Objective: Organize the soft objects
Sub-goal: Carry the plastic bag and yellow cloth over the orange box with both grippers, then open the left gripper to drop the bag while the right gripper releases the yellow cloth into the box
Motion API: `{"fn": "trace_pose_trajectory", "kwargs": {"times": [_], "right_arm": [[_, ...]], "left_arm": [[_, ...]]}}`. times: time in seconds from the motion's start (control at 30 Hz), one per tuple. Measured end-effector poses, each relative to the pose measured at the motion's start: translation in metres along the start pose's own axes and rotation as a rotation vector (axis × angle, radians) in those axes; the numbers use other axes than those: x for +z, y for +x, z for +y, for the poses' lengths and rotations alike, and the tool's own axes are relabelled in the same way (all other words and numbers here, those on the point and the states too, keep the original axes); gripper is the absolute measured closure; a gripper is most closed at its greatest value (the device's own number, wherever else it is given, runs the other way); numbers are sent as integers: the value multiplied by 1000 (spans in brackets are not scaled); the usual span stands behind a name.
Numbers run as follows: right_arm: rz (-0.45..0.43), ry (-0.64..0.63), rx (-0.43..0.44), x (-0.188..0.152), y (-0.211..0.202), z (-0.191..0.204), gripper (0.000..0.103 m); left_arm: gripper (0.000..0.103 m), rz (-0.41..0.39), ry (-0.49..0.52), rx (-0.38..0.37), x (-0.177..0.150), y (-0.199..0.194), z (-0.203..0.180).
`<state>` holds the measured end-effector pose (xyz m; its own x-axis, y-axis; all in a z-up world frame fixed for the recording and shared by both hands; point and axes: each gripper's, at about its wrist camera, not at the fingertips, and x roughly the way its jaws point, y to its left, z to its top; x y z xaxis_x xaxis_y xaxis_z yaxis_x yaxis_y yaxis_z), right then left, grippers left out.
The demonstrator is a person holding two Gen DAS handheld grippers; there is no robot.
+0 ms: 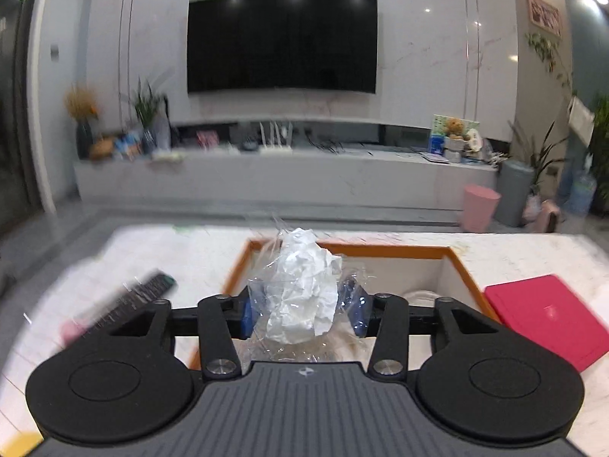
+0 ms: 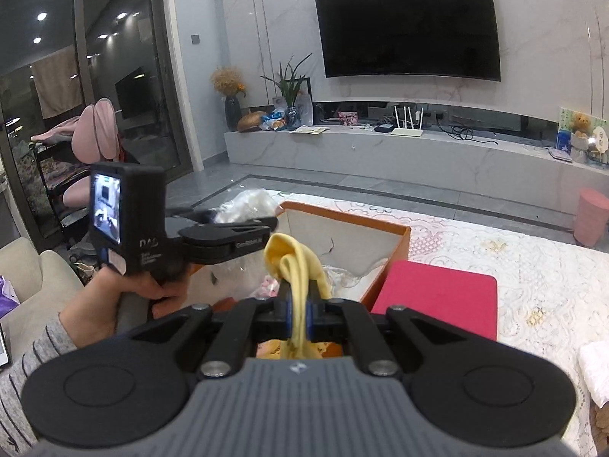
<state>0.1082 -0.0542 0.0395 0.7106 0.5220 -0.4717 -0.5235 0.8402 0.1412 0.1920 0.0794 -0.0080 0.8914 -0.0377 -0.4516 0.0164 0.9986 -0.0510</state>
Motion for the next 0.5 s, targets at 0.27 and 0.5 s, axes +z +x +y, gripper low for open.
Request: {"fn": "trace_pose_trajectory", "kwargs": {"times": [0.27, 0.5], "right_arm": [[41, -69, 13, -4, 7, 17, 99], [61, -68, 17, -2, 13, 23, 99]], "left_arm": [[11, 7, -34, -30, 0, -6, 13], [13, -6, 7, -40, 2, -13, 1]]}}
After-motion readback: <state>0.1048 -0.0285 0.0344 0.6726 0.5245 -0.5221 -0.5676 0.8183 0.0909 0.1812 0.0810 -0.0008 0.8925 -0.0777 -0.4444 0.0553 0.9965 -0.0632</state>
